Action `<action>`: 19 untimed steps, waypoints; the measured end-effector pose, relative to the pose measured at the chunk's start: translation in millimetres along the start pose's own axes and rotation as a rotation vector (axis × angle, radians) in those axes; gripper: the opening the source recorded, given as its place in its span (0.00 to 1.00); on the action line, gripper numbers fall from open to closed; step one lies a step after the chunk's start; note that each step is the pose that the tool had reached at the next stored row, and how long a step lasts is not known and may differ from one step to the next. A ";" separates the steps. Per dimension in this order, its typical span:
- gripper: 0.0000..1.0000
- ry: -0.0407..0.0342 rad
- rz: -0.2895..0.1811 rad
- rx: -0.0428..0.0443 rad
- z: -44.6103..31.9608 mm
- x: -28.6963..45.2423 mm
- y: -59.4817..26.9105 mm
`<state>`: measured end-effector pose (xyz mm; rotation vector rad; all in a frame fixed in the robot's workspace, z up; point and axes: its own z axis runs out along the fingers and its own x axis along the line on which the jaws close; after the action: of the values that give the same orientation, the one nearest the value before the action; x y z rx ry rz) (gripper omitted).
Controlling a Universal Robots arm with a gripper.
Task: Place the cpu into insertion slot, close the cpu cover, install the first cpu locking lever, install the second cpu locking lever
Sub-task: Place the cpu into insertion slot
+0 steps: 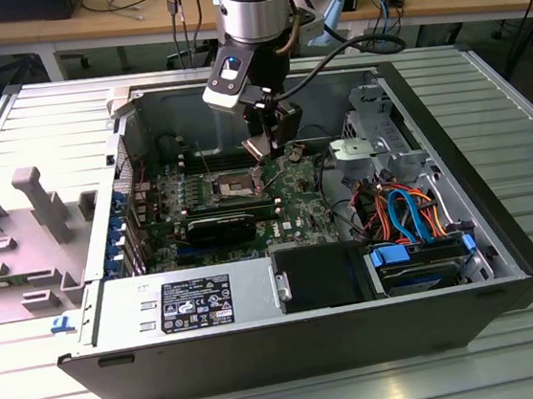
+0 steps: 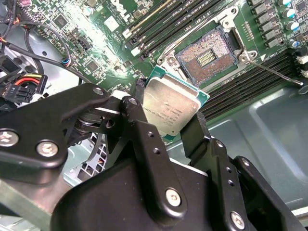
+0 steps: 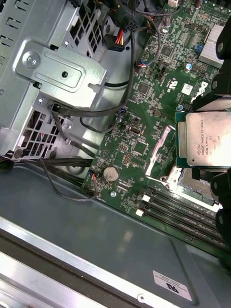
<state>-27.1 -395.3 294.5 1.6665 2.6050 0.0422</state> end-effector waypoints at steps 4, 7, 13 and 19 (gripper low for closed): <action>0.55 -0.0001 0.003 0.0001 0.0 0.0 0.0; 0.55 -0.0003 0.006 0.0002 0.1 0.0 0.0; 0.55 -0.0005 0.012 0.0003 0.2 0.0 0.0; 0.55 -0.0013 0.027 0.0008 0.4 0.0 0.0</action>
<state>-27.1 -395.3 294.1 1.7010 2.5822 0.0411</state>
